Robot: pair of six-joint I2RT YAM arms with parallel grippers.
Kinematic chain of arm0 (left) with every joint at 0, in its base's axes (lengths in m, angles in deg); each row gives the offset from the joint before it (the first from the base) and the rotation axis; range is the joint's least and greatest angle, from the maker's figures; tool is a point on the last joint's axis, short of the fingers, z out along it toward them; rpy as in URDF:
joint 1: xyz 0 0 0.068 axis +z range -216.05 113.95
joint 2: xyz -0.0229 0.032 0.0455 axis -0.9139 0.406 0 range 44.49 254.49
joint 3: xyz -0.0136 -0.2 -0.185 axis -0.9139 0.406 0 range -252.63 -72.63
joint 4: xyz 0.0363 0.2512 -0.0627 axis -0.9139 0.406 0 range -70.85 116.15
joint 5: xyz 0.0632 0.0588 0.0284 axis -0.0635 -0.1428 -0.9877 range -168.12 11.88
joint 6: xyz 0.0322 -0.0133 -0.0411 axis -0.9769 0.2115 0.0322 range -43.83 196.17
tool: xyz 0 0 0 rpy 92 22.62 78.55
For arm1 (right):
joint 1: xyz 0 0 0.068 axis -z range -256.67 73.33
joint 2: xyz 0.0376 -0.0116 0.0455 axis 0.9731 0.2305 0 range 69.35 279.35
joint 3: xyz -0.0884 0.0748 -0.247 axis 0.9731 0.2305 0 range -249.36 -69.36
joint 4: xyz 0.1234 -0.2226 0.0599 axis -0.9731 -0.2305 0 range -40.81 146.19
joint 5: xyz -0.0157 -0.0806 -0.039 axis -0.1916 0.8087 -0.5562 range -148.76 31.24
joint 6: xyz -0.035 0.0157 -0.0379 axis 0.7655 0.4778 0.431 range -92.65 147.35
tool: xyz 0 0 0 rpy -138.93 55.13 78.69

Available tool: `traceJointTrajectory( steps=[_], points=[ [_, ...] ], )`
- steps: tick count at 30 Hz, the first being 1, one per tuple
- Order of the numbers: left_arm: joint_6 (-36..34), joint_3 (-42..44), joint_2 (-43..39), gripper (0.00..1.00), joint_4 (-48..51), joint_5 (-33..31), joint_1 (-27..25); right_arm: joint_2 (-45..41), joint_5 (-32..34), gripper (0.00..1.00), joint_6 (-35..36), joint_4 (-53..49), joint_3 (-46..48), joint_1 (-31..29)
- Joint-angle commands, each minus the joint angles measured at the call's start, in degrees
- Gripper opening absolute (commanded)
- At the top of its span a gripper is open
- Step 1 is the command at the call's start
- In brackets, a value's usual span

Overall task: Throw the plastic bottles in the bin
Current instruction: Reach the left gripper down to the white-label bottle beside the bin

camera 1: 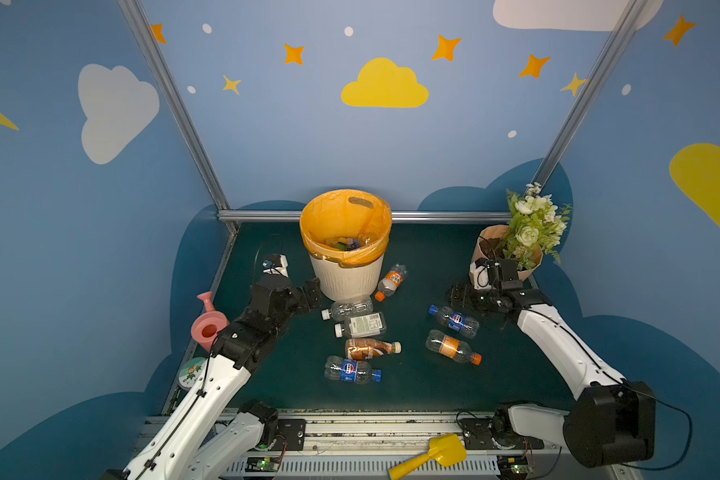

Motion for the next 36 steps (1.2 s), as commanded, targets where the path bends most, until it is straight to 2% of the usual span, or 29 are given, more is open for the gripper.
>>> traceJointTrajectory(
  steps=[1, 4, 11, 15, 20, 24, 36],
  points=[
    [-8.63, -0.25, 2.58, 1.00, 1.40, -2.29, -7.88, 0.28, 0.25, 0.92, -0.20, -0.13, -1.46, -0.26],
    [-15.20, -3.24, 8.99, 1.00, 3.93, -3.59, -13.92, 0.21, 0.55, 0.92, -0.44, 0.24, -1.29, -0.38],
    [-24.35, -10.93, 24.35, 0.98, 11.73, 0.45, -18.83, -0.42, 1.25, 0.92, 0.18, -0.20, -0.54, -0.37],
    [-26.98, -14.47, 31.07, 0.93, 15.89, 2.25, -19.81, -0.91, 1.58, 0.92, 0.50, 0.04, 0.16, -0.26],
    [-27.37, -16.75, 37.15, 0.86, 16.15, -1.26, -20.17, -0.82, 1.57, 0.92, 0.53, 0.26, 0.31, -0.30],
    [-28.55, -18.49, 41.68, 0.82, 16.05, 0.55, -20.16, -0.81, 1.57, 0.93, 1.01, -0.03, 0.22, -0.22],
    [-30.47, -22.77, 51.83, 0.82, 14.08, -0.27, -19.47, -0.47, 2.18, 0.93, 1.76, -0.79, 0.12, 0.13]
  ],
)
